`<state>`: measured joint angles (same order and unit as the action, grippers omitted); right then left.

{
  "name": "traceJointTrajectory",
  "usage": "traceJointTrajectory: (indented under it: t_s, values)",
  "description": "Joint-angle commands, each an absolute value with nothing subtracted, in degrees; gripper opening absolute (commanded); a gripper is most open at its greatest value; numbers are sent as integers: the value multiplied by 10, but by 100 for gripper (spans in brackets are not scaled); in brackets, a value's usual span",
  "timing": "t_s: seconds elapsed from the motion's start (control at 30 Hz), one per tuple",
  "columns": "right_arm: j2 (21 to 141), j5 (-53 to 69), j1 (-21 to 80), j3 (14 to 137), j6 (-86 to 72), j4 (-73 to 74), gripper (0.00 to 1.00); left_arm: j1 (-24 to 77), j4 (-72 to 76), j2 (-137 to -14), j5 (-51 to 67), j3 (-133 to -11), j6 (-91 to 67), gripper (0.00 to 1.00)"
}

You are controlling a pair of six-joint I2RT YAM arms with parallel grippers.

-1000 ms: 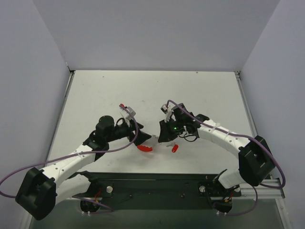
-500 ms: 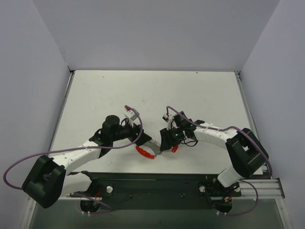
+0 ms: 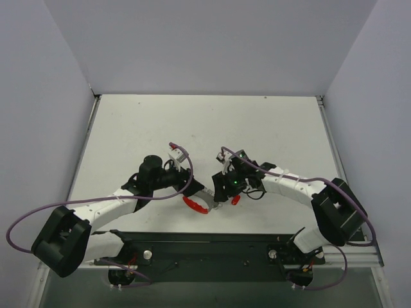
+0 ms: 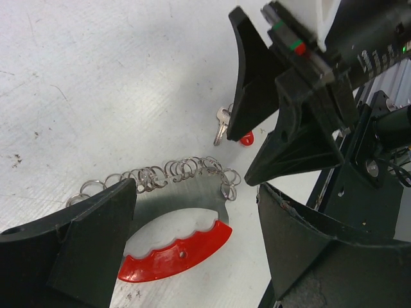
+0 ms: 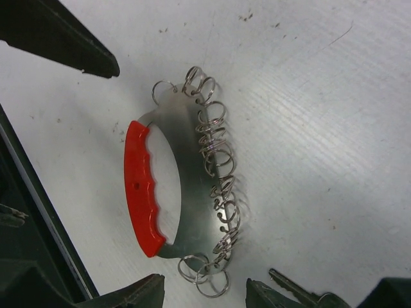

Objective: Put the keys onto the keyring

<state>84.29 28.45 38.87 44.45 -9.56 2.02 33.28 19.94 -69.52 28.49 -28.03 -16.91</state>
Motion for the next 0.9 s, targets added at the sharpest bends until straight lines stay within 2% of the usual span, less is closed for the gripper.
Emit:
traceJointTrajectory:
  t_s: [0.0, 0.23, 0.7, 0.8, 0.87]
  values:
    - [866, 237, 426, 470, -75, 68, 50, 332, 225, -697, 283, -281, -163, 86]
    - [886, 189, 455, 475, -59, 94, 42, 332, 222, -699, 287, -277, -163, 86]
    - [935, 178, 478, 488, -49, 87, 39, 332, 221, -701, 287, -276, -163, 86]
    - [945, 181, 480, 489, -48, 87, 30, 332, 221, -701, 287, -276, -164, 86]
    - [949, 181, 481, 489, -49, 88, 20, 332, 220, -701, 287, -275, -163, 86]
